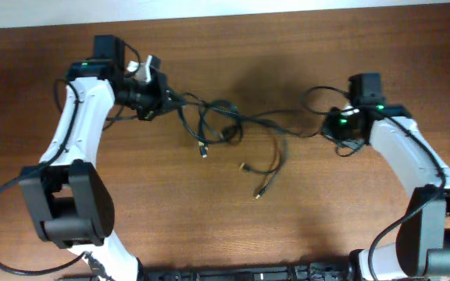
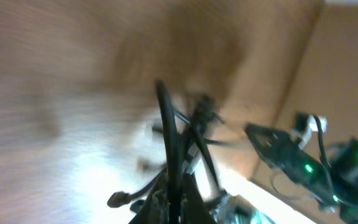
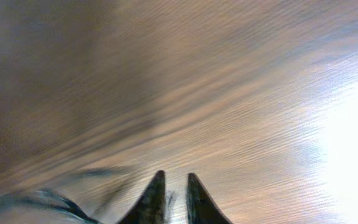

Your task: Untangle cables

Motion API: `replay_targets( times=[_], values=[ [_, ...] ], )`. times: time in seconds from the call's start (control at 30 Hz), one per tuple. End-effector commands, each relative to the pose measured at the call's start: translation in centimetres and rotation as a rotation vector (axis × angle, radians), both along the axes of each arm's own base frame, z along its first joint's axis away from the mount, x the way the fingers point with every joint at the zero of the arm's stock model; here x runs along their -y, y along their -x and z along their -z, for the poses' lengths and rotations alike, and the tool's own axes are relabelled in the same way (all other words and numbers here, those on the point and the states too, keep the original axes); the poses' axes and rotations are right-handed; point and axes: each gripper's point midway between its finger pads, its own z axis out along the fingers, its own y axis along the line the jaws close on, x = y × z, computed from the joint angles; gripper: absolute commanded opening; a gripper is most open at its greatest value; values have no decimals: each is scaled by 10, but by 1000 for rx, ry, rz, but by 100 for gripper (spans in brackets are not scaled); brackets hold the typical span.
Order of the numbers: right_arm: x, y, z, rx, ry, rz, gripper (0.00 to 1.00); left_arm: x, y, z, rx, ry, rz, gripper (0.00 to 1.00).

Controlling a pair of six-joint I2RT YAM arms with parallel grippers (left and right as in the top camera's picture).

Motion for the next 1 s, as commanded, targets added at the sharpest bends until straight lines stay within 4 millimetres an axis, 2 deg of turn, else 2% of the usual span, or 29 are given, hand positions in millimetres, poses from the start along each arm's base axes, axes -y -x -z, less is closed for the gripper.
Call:
replay_targets(
  times=[0.0, 0.07, 0.13, 0.2, 0.27, 0.33, 0.47, 0.53, 0.6, 0.67, 0.77, 0.9, 0.97],
  values=[
    [37, 7, 2, -27, 94, 87, 13, -38, -10, -11, 73, -77, -61, 0],
    [42, 8, 2, -30, 90, 102, 14, -43, -9, -10, 60, -76, -73, 0],
    [33, 1, 0, 0, 35, 86, 23, -39, -6, -12, 64, -64, -50, 0],
    [7, -11, -6, 55, -92, 23, 39, -20, -3, -23, 127, 21, 40, 0],
    [-27, -23, -19, 152, -206, -165, 42, -1, 1, -37, 202, 110, 131, 0],
    [-67, -28, -37, 259, -322, -389, 46, 16, 5, -50, 296, 181, 228, 0],
    [-142, -8, -61, 376, -482, -758, 57, 29, 10, -51, 338, 181, 293, 0],
    [-169, 4, -62, 399, -477, -903, 58, 31, 10, -51, 340, 182, 298, 0],
    [-188, 13, -62, 402, -478, -978, 58, 31, 10, -51, 341, 183, 300, 0],
    [-219, 27, -64, 408, -492, -1076, 59, 31, 10, -51, 341, 182, 300, 0],
    [-239, 36, -65, 417, -489, -1142, 59, 31, 9, -51, 345, 181, 300, 0],
    [-254, 44, -49, 384, -370, -1197, 58, 31, 9, -50, 344, 176, 300, 0],
    [-268, 51, -44, 383, -351, -1241, 58, 29, 9, -47, 340, 154, 297, 0]
  ],
)
